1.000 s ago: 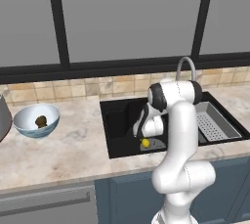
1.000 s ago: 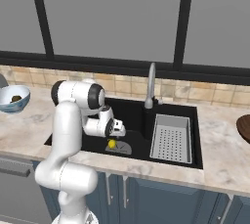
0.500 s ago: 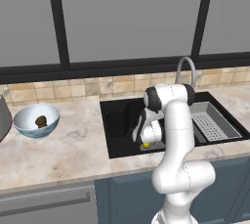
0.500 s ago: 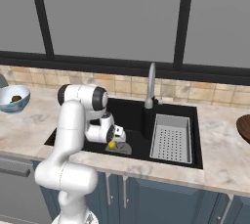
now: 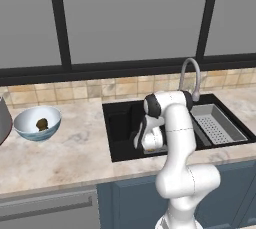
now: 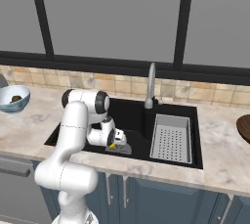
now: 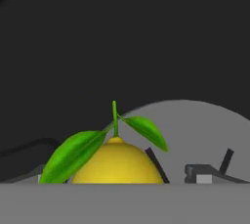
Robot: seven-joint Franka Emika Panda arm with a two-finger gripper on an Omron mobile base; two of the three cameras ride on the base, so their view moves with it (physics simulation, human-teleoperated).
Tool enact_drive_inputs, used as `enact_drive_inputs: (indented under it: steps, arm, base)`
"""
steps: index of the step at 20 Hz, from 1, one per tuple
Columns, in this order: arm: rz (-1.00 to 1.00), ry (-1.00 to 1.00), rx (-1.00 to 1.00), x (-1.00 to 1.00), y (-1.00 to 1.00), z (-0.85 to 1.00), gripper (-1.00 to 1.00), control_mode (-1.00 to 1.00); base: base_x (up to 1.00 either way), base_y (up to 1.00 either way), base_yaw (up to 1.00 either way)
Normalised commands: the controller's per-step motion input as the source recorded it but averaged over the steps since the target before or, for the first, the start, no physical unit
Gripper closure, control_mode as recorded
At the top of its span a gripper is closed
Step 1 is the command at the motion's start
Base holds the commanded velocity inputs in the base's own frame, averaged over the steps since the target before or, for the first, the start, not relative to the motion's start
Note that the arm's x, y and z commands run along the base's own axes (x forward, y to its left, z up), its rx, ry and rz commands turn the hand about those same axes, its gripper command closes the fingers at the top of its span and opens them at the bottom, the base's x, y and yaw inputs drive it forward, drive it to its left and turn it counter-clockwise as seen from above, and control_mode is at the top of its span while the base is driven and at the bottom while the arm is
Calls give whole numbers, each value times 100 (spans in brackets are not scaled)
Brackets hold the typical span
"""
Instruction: Pick the kiwis from the cabinet and place them in one bowl. Pick the lemon from the sink and place it in the other bowl.
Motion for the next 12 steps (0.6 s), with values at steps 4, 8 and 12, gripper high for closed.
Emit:
enact_drive_inputs:
  steps: [4, 8, 12]
  arm:
    - [-1, 0, 1, 2, 0, -26, 100, -100]
    - [0, 0, 0, 0, 0, 0, 100, -100]
    - [-1, 0, -2, 0, 1, 39, 100, -100]
  base:
    - [0, 0, 0]
    - [0, 0, 0]
    - [0, 0, 0]
